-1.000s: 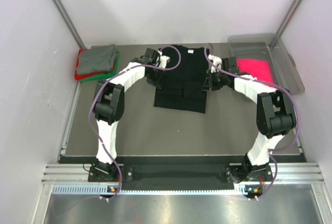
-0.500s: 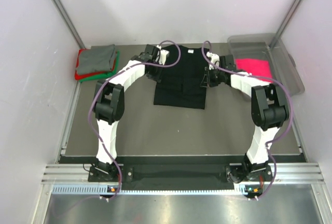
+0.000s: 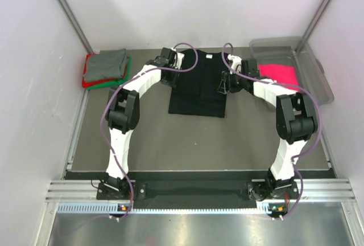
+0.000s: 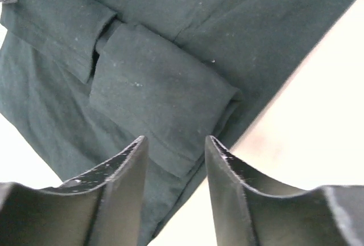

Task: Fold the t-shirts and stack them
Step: Fold the tshirt

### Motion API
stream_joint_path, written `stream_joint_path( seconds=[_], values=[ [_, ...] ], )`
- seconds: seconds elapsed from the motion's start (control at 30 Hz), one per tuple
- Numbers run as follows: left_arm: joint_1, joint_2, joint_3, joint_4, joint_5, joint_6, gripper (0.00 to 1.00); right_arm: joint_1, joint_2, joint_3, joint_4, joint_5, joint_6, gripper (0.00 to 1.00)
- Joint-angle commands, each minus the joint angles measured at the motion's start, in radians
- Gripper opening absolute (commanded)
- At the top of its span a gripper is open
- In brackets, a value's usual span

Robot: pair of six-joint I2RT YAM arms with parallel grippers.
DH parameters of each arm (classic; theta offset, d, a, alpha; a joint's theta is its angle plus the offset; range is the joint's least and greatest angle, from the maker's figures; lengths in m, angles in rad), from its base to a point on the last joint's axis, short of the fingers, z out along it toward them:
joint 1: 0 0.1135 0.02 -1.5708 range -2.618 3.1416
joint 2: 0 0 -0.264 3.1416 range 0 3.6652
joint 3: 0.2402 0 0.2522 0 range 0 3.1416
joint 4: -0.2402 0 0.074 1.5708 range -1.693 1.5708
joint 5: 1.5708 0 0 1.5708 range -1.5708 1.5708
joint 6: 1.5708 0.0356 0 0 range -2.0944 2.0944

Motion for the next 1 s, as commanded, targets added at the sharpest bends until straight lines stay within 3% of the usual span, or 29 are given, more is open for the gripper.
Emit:
stream_joint_path(
  seconds=[0.0, 0.03, 0.13, 0.17, 0.2, 0.33, 0.53, 0.97],
  values=[
    [0.007, -0.069, 0.053, 0.025, -0.139, -0.001, 0.35, -0.029, -0.139, -0.057, 0.037, 0.020, 0.001, 0.47],
    [0.007, -0.084, 0.051, 0.018, -0.171, -0.003, 0.38, -0.034, -0.173, -0.085, 0.043, 0.016, 0.007, 0.48],
    [0.019, -0.187, -0.018, -0.031, -0.258, -0.056, 0.61, -0.043, -0.271, -0.153, -0.011, -0.036, 0.024, 0.50],
    [0.030, -0.224, -0.063, -0.028, -0.221, -0.097, 0.66, -0.043, -0.281, -0.161, -0.072, -0.061, 0.036, 0.50],
    [0.045, -0.308, -0.185, -0.012, -0.084, -0.119, 0.70, -0.043, -0.276, -0.162, -0.107, -0.105, 0.044, 0.50],
    [0.168, -0.399, -0.380, 0.013, 0.307, -0.240, 0.74, -0.054, -0.236, -0.180, -0.204, -0.205, 0.090, 0.50],
    [0.237, -0.378, -0.526, 0.041, 0.546, -0.312, 0.73, -0.083, -0.189, -0.250, -0.117, -0.280, 0.217, 0.54],
    [0.234, -0.226, -0.550, 0.102, 0.614, -0.402, 0.65, -0.101, -0.132, -0.351, -0.009, -0.316, 0.357, 0.59]
  ],
)
